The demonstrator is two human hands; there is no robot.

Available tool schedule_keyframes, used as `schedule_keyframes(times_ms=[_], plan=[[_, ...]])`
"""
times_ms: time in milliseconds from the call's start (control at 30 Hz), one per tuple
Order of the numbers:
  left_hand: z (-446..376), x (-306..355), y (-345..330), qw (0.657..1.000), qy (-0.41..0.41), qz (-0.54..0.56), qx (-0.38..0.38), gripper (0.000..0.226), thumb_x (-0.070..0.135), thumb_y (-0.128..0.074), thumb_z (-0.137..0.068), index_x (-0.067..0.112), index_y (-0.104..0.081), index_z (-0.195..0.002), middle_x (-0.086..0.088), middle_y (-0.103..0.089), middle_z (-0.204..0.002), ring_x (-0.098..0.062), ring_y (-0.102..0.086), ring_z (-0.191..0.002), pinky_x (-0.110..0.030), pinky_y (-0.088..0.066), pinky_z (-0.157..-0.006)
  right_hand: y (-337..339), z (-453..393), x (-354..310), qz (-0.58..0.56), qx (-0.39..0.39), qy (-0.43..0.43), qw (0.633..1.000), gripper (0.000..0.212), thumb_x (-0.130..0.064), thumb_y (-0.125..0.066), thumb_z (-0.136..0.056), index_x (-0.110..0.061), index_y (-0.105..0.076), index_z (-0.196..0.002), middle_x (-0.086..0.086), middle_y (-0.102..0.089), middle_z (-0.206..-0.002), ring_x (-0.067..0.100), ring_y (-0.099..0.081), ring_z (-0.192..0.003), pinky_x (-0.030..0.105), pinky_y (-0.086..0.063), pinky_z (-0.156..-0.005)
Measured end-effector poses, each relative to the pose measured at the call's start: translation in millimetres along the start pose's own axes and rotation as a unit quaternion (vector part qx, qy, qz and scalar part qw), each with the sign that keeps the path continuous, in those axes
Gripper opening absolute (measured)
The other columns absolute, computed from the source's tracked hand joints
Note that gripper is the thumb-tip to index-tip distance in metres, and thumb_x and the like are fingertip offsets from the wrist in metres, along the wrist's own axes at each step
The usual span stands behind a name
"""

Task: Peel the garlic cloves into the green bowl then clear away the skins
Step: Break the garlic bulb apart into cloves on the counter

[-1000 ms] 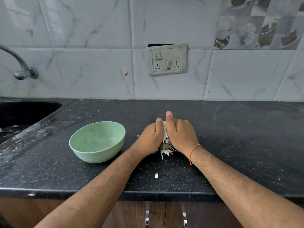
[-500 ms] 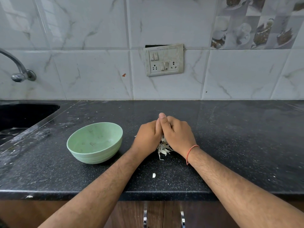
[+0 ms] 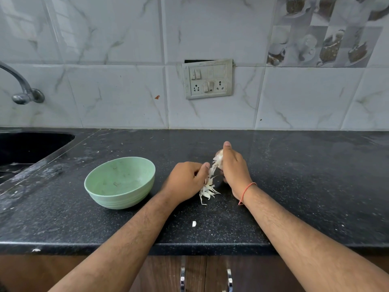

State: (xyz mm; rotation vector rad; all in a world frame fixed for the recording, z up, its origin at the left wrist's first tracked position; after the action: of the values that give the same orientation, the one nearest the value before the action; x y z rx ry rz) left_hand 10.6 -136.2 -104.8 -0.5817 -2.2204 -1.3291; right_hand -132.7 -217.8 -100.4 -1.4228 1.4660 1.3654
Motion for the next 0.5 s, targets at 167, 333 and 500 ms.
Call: schedule_keyframes(times_ms=[167,333,500], plan=[[-2.5,-0.8,-2.3,0.999,-0.024,-0.034,0.004,0.045,0.052,-0.049,-0.105,0.026,-0.065,-0.071,0.008,-0.061,-0.080,-0.006,-0.059,-0.076,-0.034,-0.047,-0.069,-4.2,-2.1,3.0,-0.029,-0.031,-0.011,0.999,0.082,-0.075,-0.031,-0.099,-0.001,-0.067,-0.095,-0.013,-0.052,-0.056,0.010,-0.048,-0.059,0.031,-0.036,-0.062],[-5.1,-2.3,8.1,0.997,-0.034,0.010,0.065,0.043,0.063,-0.034,-0.104,0.036,-0.055,-0.078,0.011,-0.060,-0.083,-0.008,-0.057,-0.085,-0.039,-0.047,-0.077,-9.3,4.4,-6.2,-0.055,-0.086,0.021,0.995,0.051,-0.049,-0.038,-0.114,-0.013,-0.070,-0.096,-0.020,-0.057,-0.057,-0.004,-0.052,-0.051,0.017,-0.036,-0.055],[-0.1,5.3,8.4,0.997,-0.046,0.033,0.053,0.045,0.068,-0.038,-0.102,0.032,-0.054,-0.082,0.011,-0.059,-0.080,-0.008,-0.057,-0.076,-0.033,-0.044,-0.068,-10.7,9.7,-12.3,-0.087,-0.101,0.030,0.991,0.045,-0.052,-0.055,-0.107,-0.011,-0.069,-0.096,0.002,-0.058,-0.075,0.010,-0.050,-0.058,0.019,-0.038,-0.046]])
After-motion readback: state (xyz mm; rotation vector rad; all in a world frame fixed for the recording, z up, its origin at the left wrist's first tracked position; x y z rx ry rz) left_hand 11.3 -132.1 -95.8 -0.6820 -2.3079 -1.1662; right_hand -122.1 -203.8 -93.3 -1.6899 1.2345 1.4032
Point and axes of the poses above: each hand's wrist, its own z-axis away from the middle knuckle, its own y-axis out of the back of the hand, x = y × z, the point moved 7 cm from there along -z, towards the middle knuckle
